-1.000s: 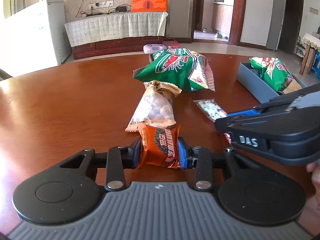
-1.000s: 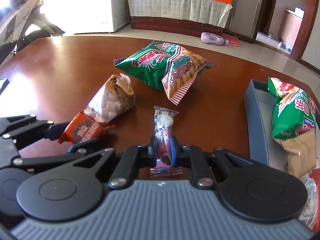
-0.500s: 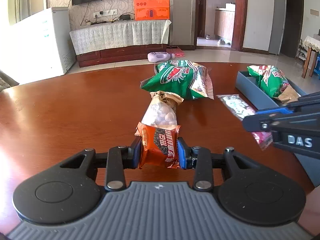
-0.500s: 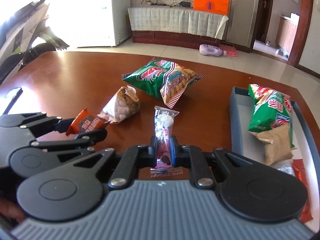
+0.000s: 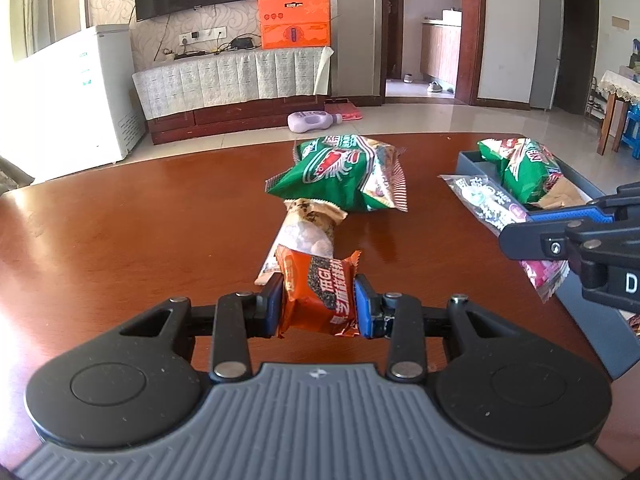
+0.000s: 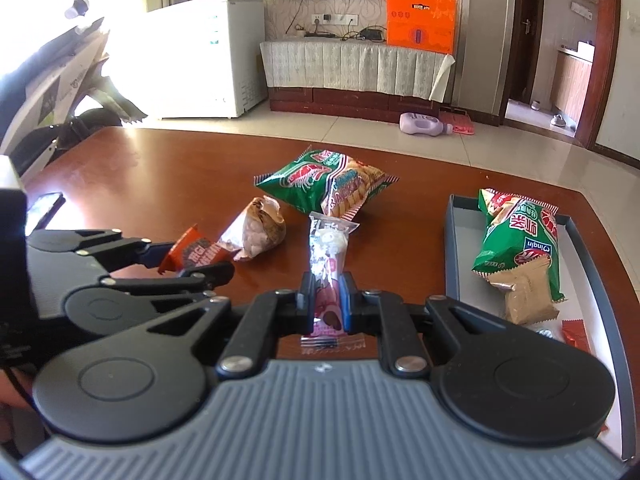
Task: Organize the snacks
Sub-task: 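Carry the orange packet and pink candy stick over the tray, then lower both snacks into the tray and open both grippers, then lower the pink candy stick into the tray and open the right gripper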
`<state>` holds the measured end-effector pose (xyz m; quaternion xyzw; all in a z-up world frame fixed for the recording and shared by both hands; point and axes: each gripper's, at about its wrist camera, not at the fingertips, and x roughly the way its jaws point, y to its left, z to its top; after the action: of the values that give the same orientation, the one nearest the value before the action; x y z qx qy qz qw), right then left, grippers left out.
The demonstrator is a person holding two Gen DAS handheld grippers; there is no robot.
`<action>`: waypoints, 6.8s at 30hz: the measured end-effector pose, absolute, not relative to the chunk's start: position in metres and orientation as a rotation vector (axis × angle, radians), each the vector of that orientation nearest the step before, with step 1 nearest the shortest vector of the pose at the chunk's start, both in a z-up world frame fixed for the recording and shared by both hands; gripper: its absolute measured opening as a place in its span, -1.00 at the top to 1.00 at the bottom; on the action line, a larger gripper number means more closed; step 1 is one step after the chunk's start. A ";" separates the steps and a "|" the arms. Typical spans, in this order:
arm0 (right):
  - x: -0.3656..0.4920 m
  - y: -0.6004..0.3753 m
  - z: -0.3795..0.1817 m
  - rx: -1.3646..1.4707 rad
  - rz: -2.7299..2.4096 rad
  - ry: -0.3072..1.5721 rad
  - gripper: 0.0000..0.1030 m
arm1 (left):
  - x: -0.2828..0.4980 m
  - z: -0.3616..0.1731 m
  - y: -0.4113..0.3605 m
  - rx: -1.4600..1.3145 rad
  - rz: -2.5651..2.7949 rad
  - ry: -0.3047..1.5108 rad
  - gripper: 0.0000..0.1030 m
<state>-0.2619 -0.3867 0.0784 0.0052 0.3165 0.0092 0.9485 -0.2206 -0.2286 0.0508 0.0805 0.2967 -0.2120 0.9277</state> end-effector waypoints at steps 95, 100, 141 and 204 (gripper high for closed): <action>-0.350 -0.530 0.098 0.111 -0.219 0.528 0.71 | -0.237 0.070 -0.455 0.169 -0.757 0.543 0.18; -0.351 -0.534 0.098 0.118 -0.224 0.526 0.71 | -0.225 0.069 -0.467 0.179 -0.776 0.555 0.18; -0.347 -0.537 0.094 0.144 -0.236 0.547 0.71 | -0.224 0.037 -0.484 0.262 -0.868 0.632 -0.52; -0.295 -0.505 0.042 0.063 -0.239 0.756 0.63 | -0.290 0.047 -0.367 0.262 -0.865 0.607 -0.53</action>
<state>-0.2954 -0.5051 0.0421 0.0308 0.3681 -0.1163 0.9220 -0.2898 -0.3670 0.0473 0.1248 0.2888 -0.4115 0.8554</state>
